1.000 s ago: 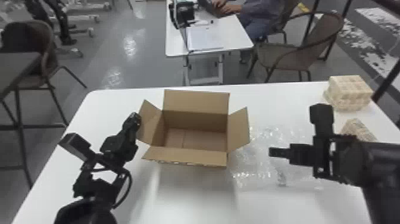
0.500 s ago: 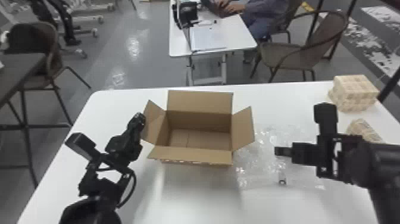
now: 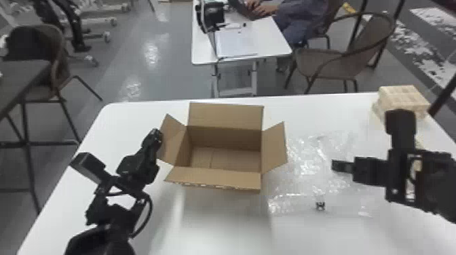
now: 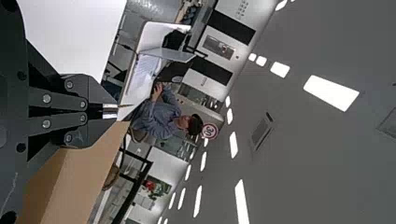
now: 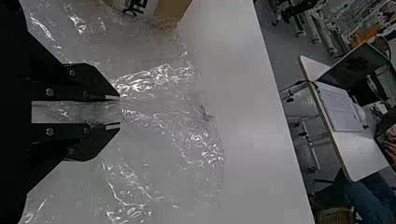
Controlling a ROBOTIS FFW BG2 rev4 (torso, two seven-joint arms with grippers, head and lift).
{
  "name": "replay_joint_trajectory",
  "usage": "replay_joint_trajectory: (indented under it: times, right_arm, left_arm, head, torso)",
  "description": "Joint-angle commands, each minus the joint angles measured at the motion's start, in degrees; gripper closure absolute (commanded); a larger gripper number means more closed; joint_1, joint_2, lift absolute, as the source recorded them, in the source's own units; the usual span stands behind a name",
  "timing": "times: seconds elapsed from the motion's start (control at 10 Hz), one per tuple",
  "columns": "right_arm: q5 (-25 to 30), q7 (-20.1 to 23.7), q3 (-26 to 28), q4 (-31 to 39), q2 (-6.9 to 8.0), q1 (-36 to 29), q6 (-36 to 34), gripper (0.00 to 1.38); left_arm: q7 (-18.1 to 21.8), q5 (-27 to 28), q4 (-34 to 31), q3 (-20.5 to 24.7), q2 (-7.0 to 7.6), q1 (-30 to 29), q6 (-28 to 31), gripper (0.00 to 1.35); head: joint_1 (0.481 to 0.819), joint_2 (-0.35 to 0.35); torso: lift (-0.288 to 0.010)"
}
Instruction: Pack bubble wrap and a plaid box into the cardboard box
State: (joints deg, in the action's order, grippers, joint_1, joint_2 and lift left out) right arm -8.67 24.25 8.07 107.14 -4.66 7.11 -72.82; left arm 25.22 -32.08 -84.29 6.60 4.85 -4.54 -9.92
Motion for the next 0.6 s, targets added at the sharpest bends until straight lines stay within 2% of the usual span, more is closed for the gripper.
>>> replay_joint_trajectory:
  times: [0.0, 0.1, 0.3, 0.5]
  right_arm:
    - [-0.1, 1.6, 3.5, 6.2, -2.11, -1.8, -4.8, 1.01]
    - [-0.7, 2.0, 5.5, 10.3, -3.69, -3.1, -6.9, 1.01]
    - [-4.7, 2.3, 11.5, 17.5, -3.96, -6.1, -8.0, 1.01]
    - [-5.9, 6.1, 17.2, 24.4, -4.31, -6.8, -8.8, 1.01]
  left_arm:
    - [0.0, 0.0, 0.0, 0.3, -0.02, -0.1, -0.2, 1.20]
    - [0.0, -0.2, 0.0, 0.3, -0.02, -0.1, -0.5, 1.20]
    - [0.0, -0.2, 0.0, 0.7, -0.11, 0.0, -0.7, 1.20]
    - [-0.6, 0.1, 0.0, 1.0, -0.11, -0.1, -1.3, 1.20]
  head:
    - [0.695, 0.070]
    - [0.695, 0.060]
    - [0.695, 0.013]
    - [0.695, -0.007]
  torso:
    - [-0.110]
    - [-0.110]
    - [-0.110]
    - [-0.110]
